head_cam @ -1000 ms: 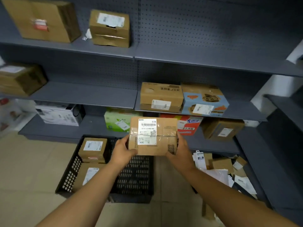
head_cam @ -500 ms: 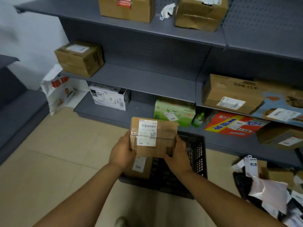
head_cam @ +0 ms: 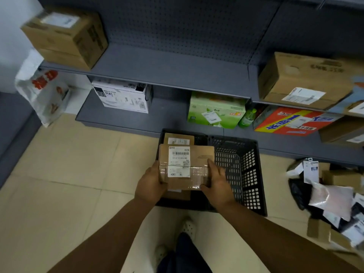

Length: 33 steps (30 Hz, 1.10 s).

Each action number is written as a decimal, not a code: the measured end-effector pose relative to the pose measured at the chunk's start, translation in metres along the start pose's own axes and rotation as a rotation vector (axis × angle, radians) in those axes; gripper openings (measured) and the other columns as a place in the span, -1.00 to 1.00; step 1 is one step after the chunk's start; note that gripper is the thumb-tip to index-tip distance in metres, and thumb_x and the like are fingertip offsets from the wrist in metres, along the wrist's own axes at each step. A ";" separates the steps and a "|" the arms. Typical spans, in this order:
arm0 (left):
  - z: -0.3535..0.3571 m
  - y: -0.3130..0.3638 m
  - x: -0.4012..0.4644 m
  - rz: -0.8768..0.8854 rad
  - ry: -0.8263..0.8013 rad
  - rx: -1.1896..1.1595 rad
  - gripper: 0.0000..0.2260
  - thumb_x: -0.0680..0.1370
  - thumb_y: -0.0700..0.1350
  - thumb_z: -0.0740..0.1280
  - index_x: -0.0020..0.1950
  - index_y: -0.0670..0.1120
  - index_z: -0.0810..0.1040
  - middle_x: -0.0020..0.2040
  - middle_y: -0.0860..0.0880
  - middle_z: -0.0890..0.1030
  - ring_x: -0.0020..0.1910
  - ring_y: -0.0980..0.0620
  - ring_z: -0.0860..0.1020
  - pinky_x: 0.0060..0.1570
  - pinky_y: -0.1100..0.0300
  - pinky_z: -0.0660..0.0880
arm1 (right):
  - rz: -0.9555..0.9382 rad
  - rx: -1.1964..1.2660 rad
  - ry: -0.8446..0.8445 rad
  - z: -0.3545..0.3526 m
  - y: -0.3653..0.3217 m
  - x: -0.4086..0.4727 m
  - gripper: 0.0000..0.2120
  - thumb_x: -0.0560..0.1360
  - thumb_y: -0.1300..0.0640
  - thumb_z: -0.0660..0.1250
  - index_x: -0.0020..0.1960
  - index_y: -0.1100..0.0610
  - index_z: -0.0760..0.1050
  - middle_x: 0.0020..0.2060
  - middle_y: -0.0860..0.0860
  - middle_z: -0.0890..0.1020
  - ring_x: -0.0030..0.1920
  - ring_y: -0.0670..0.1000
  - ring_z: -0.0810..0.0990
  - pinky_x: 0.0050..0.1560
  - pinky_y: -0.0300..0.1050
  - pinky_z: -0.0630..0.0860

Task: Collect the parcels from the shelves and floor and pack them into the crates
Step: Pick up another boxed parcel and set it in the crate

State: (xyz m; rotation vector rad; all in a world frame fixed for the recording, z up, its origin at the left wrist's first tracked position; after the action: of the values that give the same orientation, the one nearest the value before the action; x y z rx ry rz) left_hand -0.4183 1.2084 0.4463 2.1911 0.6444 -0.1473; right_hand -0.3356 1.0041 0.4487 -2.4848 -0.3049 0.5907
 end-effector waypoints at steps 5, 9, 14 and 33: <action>0.015 -0.033 0.033 -0.024 -0.051 0.105 -0.34 0.51 -0.01 0.32 0.51 0.10 0.02 0.27 0.00 0.43 0.12 -0.02 0.54 -0.01 0.15 0.51 | -0.054 -0.006 -0.070 0.034 0.004 0.037 -0.28 0.46 0.11 0.38 0.49 -0.12 0.09 0.44 -0.03 0.16 0.21 0.02 0.48 0.16 -0.27 0.41; 0.036 -0.058 0.053 -0.005 -0.091 0.185 -0.35 0.57 -0.01 0.22 0.53 0.13 -0.11 0.49 -0.08 0.18 0.16 -0.02 0.52 -0.03 0.20 0.54 | -0.077 -0.088 -0.129 0.062 0.015 0.066 -0.31 0.50 0.10 0.34 0.51 -0.09 0.07 0.50 -0.02 0.09 0.34 0.02 0.37 0.21 -0.35 0.26; 0.069 -0.085 0.083 -0.033 -0.129 0.205 -0.51 0.60 0.04 0.02 0.54 0.07 0.05 0.55 0.02 -0.08 0.37 -0.16 0.35 0.22 0.07 0.41 | -0.064 -0.148 -0.174 0.100 0.038 0.103 -0.30 0.51 0.10 0.32 0.52 -0.09 0.03 0.52 0.00 0.00 0.39 0.04 0.30 0.30 -0.26 0.28; 0.254 -0.274 0.203 0.022 -0.405 0.463 -0.41 0.63 -0.12 0.13 0.53 0.15 -0.15 0.54 0.01 -0.26 0.44 -0.19 0.17 0.34 -0.05 0.33 | 0.168 0.048 -0.142 0.325 0.184 0.216 -0.41 0.52 0.24 0.28 0.49 -0.04 0.19 0.50 0.05 0.10 0.41 0.07 0.28 0.34 -0.23 0.25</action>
State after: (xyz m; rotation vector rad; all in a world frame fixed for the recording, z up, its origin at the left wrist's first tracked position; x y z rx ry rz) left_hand -0.3512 1.2429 0.0275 2.4971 0.3786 -0.7731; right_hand -0.2842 1.0791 0.0271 -2.4428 -0.1342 0.8363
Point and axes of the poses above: each hand's wrist, its own x-axis towards the middle knuckle, its own z-axis out of the palm, y = z × x, the point moved 5 cm from there along x, towards the middle knuckle
